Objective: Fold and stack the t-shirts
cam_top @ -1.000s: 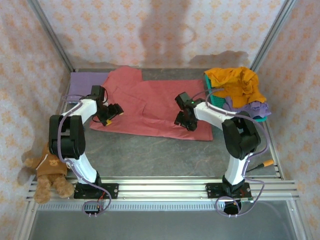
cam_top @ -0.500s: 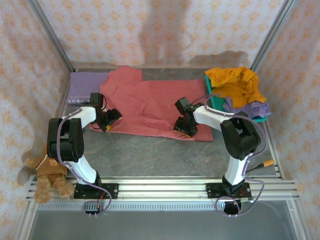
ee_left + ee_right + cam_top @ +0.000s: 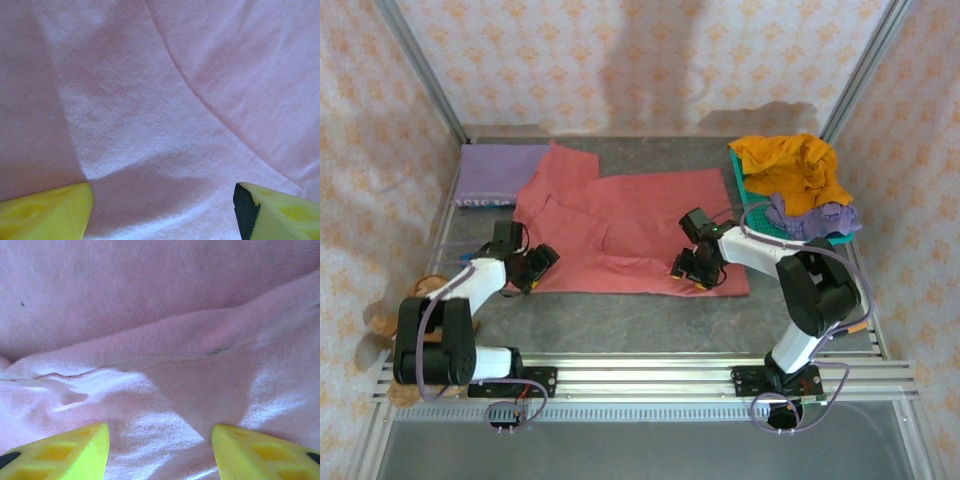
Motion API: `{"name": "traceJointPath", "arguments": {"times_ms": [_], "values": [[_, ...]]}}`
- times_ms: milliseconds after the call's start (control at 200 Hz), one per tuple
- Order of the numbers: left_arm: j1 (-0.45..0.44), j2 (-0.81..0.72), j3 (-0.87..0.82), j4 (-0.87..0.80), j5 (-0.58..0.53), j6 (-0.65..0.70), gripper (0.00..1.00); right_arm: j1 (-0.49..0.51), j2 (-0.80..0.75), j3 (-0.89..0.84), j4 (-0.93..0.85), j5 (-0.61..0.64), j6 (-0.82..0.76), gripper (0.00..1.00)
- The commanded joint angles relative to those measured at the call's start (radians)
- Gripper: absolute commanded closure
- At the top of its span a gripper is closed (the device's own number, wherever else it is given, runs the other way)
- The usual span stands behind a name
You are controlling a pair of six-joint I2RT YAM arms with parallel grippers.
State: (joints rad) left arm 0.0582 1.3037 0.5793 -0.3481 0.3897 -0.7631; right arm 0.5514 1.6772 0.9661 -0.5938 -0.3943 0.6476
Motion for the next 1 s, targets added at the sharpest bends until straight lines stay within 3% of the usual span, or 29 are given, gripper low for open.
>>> {"name": "traceJointPath", "arguments": {"times_ms": [0, 150, 475, 796, 991], "values": [[-0.009, -0.085, -0.012, -0.201, -0.060, -0.028, 0.22, 0.012, -0.009, -0.041, -0.114, -0.031, -0.025, 0.42], [-0.001, -0.100, 0.107, -0.279, -0.073, 0.011, 0.20, 0.014, -0.063, 0.007, -0.117, -0.032, -0.016, 0.41], [0.008, 0.234, 0.347, -0.251, 0.010, 0.116, 0.21, 0.013, 0.065, 0.085, -0.055, -0.061, -0.050, 0.41], [0.009, 0.368, 0.325, -0.227, 0.023, 0.159, 0.20, 0.014, 0.082, 0.039, -0.076, -0.045, -0.053, 0.41], [0.008, 0.339, 0.248, -0.236, 0.010, 0.143, 0.20, 0.019, 0.030, -0.059, -0.084, -0.064, -0.028, 0.41]]}}
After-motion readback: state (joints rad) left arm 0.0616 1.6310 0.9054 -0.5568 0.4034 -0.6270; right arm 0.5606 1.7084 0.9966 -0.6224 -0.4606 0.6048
